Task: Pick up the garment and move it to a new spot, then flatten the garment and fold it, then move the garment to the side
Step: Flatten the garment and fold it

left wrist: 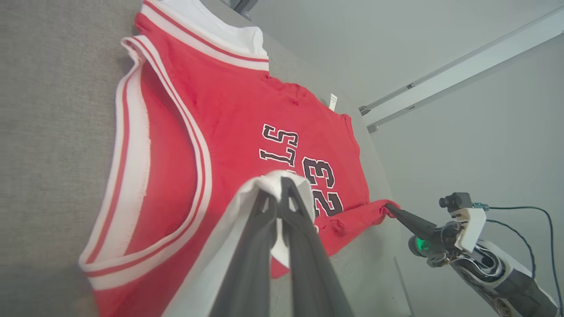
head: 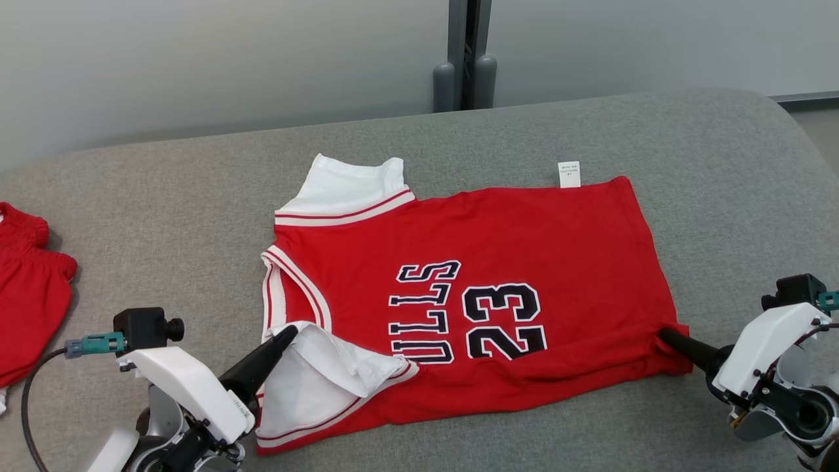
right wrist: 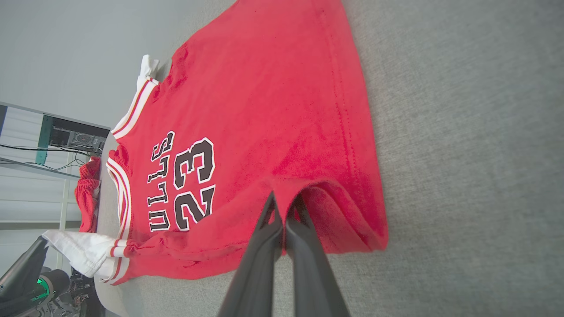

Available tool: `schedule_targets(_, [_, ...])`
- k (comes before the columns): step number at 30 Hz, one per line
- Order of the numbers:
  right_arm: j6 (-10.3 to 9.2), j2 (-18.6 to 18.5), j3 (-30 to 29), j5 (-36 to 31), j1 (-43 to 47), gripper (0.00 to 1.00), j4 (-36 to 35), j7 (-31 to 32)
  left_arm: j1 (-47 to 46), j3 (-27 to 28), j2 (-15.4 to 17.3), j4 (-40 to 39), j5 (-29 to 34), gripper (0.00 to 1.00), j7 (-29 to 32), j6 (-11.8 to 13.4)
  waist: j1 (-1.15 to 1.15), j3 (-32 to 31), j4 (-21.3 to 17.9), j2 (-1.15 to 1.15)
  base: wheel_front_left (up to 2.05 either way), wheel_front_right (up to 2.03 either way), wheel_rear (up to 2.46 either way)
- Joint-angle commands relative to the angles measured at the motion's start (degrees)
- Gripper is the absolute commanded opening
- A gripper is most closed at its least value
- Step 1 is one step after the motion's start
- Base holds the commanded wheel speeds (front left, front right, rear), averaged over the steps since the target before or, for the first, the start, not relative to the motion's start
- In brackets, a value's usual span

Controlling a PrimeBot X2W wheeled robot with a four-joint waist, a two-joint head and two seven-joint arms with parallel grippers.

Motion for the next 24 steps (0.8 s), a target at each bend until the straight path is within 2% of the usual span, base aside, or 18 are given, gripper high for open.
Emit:
schedule_targets(1, [-0.02,0.18,-0.07,-0.57,-0.6,0.0,0.3,-0.68,-1.2,-0.07,-0.24,0.92,0.88,0.0,-0.65,-0.02,0.0,0.15,-0.1,0.0,0.0,0.0,0.0])
schedule_targets(19, [-0.02,2.46,-1.42,-2.29,-1.77,0.0,0.47,-5.01,-6.96,-0.03,-4.2,11.09,5.75,0.0,-7.42,1.09,0.0,2.06,-0.63,0.0,0.0,0.0,0.0])
schedule_targets(20, [-0.01,2.54,-1.63,-2.2,-1.78,0.07,0.59,-5.39,-7.25,-0.28,-4.3,11.44,6.05,0.0,-7.48,1.13,0.0,2.18,-0.66,0.0,0.0,0.0,0.0])
schedule_targets(22, [-0.02,2.77,-1.83,-2.56,-2.02,0.82,0.79,-6.1,-7.71,-0.42,-4.6,12.03,6.43,0.0,-7.74,0.93,0.0,2.44,-0.77,0.0,0.0,0.0,0.0])
schedule_targets(23, [-0.02,2.95,-1.92,-2.39,-1.96,1.0,1.12,-6.36,-7.83,-0.51,-4.62,12.31,6.61,0.0,-7.84,0.95,0.0,2.53,-0.84,0.0,0.0,0.0,0.0])
schedule_targets(24, [-0.02,3.07,-1.92,-2.77,-2.21,1.0,1.27,-6.83,-8.05,-0.63,-4.54,12.57,6.97,0.01,-8.01,1.04,0.0,2.66,-0.93,0.0,0.0,0.0,0.0])
